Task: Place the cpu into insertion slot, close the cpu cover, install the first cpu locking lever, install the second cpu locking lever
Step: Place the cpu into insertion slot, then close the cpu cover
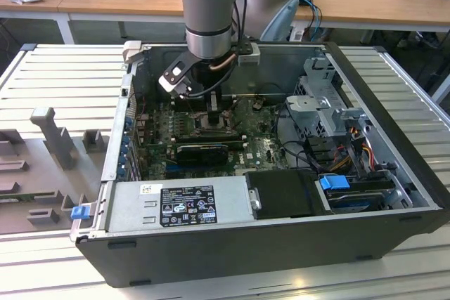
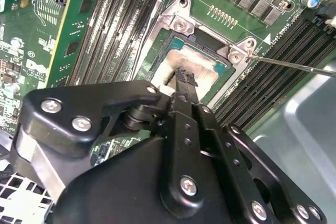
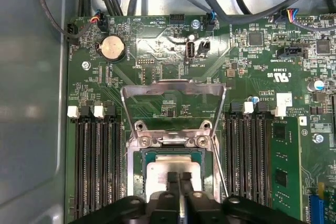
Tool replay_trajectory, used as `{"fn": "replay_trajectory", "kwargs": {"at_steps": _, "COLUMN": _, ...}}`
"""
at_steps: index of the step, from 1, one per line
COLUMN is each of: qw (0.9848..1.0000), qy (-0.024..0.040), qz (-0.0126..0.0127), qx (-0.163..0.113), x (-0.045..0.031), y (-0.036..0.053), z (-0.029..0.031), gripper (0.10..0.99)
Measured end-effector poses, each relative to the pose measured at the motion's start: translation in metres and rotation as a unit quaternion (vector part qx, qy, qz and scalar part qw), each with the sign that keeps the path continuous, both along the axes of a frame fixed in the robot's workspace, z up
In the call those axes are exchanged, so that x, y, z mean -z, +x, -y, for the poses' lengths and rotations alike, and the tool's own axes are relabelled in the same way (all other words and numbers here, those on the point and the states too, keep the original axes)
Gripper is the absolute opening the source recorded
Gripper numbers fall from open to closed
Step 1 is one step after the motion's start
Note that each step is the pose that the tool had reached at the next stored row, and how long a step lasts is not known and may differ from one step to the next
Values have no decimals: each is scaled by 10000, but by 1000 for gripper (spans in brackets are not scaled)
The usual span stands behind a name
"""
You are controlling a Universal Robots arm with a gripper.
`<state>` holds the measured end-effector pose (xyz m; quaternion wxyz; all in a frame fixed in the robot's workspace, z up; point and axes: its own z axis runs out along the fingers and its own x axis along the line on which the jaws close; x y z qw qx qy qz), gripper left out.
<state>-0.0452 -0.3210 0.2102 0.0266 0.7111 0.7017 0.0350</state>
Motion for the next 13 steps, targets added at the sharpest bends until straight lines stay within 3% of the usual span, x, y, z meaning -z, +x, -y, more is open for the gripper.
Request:
{"fn": "replay_trajectory", "kwargs": {"at_steps": 11, "qw": 10000, "qy": -16, "qz": 0, "qx": 0, "x": -128, "y": 0, "z": 0, "gripper": 106}}
{"fn": "replay_trajectory", "kwargs": {"at_steps": 12, "qw": 10000, "qy": -14, "qz": -7, "qx": 0, "x": -129, "y": 9, "z": -1, "gripper": 106}}
{"fn": "replay_trajectory", "kwargs": {"at_steps": 13, "qw": 10000, "qy": -15, "qz": -36, "qx": 0, "x": -130, "y": 42, "z": 0, "gripper": 106}}
